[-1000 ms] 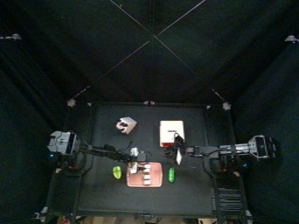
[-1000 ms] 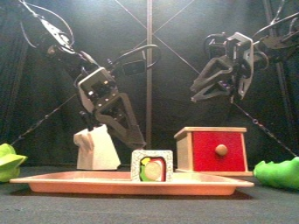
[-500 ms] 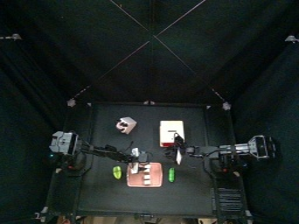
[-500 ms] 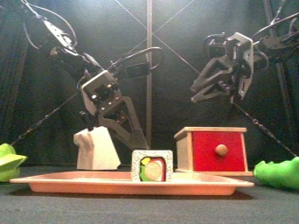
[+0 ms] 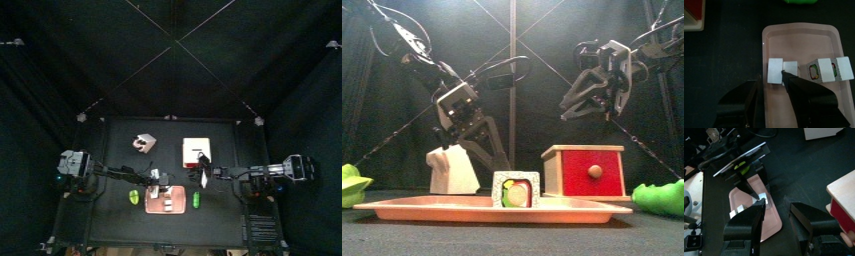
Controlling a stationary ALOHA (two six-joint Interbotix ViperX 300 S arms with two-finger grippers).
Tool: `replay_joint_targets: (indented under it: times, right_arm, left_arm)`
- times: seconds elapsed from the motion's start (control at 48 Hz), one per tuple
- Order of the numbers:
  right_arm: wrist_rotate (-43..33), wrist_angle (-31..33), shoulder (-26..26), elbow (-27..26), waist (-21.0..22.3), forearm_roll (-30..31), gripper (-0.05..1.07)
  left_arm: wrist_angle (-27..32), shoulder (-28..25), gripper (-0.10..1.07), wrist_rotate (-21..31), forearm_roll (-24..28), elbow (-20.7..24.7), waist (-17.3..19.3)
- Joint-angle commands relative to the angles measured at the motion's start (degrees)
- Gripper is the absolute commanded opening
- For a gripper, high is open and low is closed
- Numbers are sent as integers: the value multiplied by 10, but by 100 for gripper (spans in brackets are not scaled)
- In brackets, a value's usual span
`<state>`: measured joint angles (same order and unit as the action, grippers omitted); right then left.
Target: Grab white sushi piece from plate
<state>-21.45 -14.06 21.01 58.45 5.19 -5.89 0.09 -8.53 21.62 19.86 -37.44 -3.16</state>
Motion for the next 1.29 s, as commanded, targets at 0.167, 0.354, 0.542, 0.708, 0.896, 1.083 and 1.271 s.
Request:
replay_joint_targets:
  times: [0.167,0.354,0.542,0.708,0.896,1.083,1.271]
  right_arm:
    - [2,-6,3,-12,2,-1,75]
    - [2,-6,0,-12,2,-2,75]
    - [2,-6,0,-12,2,-1,75]
    - [2,-6,-1,-12,2,-1,75]
    - [2,-6,-5,-13,2,-1,75]
    - [2,-6,-7,-15,2,-2,75]
    - [2,-6,-9,-16,3,-2,75]
  left_arm:
    - [-1,3,75,-1,1,12,3]
    - [-1,2,75,-2,3,13,-1]
    - [-1,-4,75,-2,4,15,-1]
    - [-1,-6,76,-2,4,19,-1]
    - [-1,-10,76,-3,7,19,-3]
    - [-1,-11,76,-3,14,21,-4]
    - [-1,-11,75,-3,14,22,-3]
